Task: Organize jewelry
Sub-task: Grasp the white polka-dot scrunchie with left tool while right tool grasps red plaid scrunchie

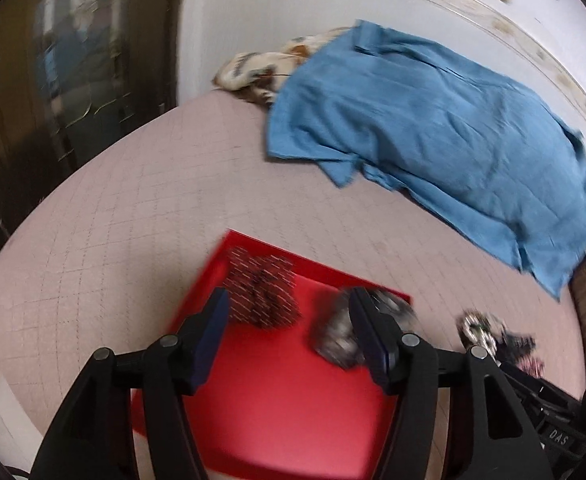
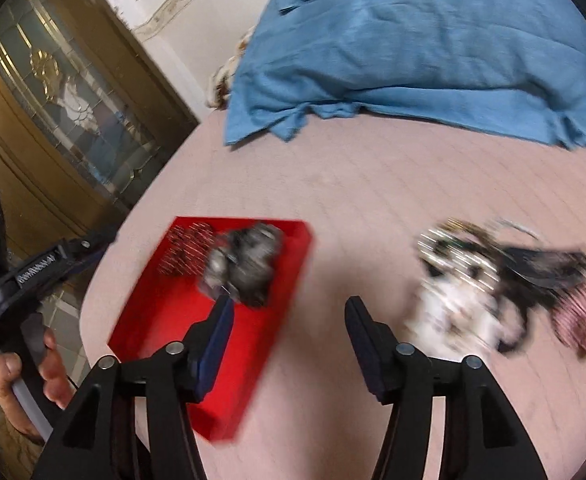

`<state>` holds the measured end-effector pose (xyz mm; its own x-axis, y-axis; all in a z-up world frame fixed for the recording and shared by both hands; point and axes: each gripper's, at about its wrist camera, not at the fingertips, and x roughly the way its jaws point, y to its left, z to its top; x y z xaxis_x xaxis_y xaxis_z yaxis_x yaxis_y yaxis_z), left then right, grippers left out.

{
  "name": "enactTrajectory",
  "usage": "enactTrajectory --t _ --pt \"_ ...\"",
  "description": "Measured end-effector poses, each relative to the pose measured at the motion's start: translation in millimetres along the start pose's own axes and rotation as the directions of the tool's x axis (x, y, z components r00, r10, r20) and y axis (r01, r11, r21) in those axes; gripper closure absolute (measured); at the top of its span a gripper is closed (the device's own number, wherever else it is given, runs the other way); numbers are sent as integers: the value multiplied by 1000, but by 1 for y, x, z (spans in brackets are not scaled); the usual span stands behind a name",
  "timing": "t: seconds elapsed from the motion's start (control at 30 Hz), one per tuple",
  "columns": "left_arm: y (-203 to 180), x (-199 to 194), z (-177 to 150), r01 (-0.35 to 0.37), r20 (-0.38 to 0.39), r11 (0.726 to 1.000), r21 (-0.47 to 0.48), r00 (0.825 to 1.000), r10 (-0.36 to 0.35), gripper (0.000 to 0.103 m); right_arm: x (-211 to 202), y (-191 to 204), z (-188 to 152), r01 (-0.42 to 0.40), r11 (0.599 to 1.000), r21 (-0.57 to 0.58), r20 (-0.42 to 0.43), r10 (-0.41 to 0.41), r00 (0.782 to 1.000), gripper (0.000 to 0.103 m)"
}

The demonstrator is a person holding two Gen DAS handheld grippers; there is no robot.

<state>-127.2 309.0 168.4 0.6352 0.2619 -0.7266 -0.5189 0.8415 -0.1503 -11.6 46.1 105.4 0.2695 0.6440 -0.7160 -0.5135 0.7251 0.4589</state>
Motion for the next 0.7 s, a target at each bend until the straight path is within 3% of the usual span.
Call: enactTrajectory --t 0.3,0.5,0.7 --pt "-86 -6 -43 129 -85 984 121 989 -120 40 -81 -117 -59 217 969 118 2 -219 976 38" --pt "-138 18 -66 184 -171 967 175 973 -154 40 -105 -169 -72 271 942 196 21 -281 960 38" --pt "-172 54 -81 220 -253 961 166 952 -174 40 -97 -201 -67 282 927 246 21 -296 955 38"
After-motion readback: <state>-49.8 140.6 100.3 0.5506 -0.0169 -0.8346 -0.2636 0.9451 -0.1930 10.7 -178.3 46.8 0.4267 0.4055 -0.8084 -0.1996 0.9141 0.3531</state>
